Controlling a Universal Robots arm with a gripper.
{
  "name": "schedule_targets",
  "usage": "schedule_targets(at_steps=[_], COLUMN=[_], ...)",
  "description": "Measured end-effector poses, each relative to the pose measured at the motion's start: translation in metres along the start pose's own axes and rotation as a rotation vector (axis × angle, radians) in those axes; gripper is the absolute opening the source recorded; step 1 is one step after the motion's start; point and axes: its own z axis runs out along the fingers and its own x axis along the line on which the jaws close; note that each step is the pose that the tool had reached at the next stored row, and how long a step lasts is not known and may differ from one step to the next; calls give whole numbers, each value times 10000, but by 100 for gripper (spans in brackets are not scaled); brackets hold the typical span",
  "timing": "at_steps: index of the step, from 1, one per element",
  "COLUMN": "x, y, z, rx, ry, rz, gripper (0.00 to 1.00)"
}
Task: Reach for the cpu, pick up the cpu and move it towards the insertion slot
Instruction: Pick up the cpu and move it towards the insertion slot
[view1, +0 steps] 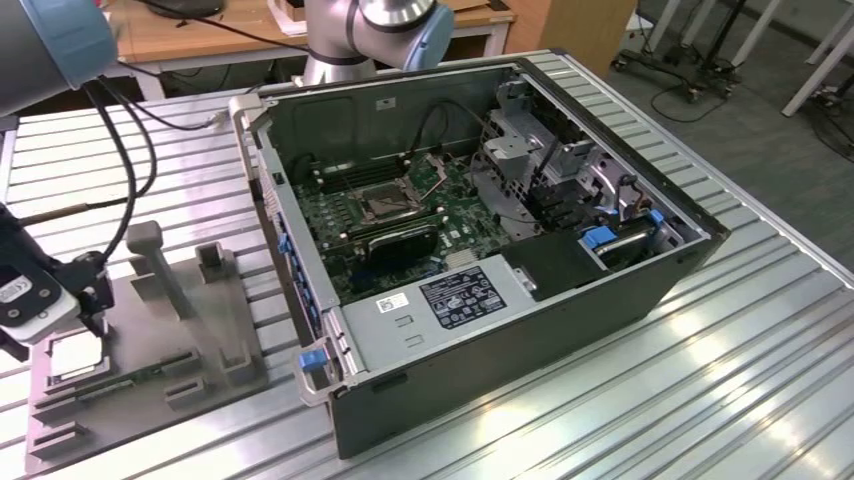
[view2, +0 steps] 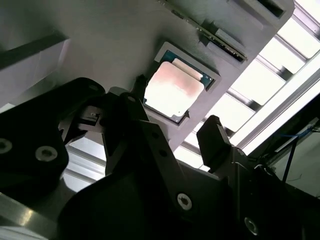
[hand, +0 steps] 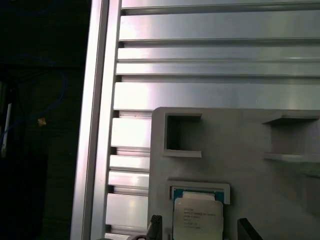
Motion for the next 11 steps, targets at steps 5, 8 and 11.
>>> schedule_targets(at_steps=[5, 8, 11], x=[14, 15, 16], y=[-5, -7, -10], z=[91, 146, 201], rx=[0, 0, 1], ry=[-1, -8, -11], rz=[19, 147, 201], gripper=[68, 68, 68])
